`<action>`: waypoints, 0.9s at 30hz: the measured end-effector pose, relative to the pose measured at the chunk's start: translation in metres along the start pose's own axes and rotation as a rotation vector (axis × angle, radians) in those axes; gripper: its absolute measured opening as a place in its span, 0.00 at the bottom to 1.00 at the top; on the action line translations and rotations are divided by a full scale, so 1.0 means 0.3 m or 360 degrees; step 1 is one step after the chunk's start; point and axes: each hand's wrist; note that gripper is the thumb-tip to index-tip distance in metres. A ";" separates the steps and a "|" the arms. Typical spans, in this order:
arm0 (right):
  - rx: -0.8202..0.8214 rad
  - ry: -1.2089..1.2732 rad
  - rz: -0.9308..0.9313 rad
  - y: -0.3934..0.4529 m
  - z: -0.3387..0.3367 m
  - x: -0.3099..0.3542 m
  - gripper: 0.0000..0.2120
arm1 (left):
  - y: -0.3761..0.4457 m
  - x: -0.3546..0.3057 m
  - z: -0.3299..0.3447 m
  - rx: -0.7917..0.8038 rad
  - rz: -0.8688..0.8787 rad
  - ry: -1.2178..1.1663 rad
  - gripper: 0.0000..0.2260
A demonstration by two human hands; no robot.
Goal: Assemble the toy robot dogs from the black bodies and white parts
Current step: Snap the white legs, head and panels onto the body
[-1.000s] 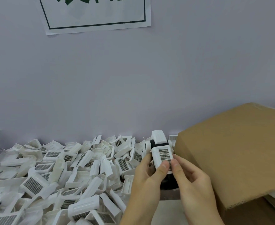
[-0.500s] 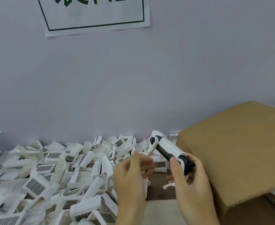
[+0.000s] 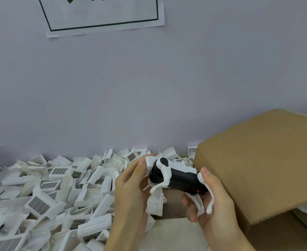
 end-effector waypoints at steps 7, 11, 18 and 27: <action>-0.0072 0.0036 0.0111 -0.004 0.009 -0.002 0.23 | 0.024 0.022 -0.013 -0.0077 -0.0151 0.0126 0.13; -0.0057 -0.0146 -0.0133 0.004 0.001 -0.016 0.13 | 0.040 0.024 -0.023 -0.0148 -0.0310 0.0233 0.13; 0.0242 -0.0723 -0.0733 -0.034 0.008 -0.015 0.28 | 0.051 0.038 -0.047 -0.0293 -0.0222 0.0244 0.09; -0.0097 -0.1405 -0.1492 -0.007 0.003 -0.050 0.34 | 0.027 0.008 -0.023 -0.0160 -0.0130 -0.0131 0.11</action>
Point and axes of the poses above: each hand's wrist, its own y-axis towards the middle knuckle, its own z-axis out of the palm, x = y × z, and after that the axes turned 5 degrees about z, right-handed
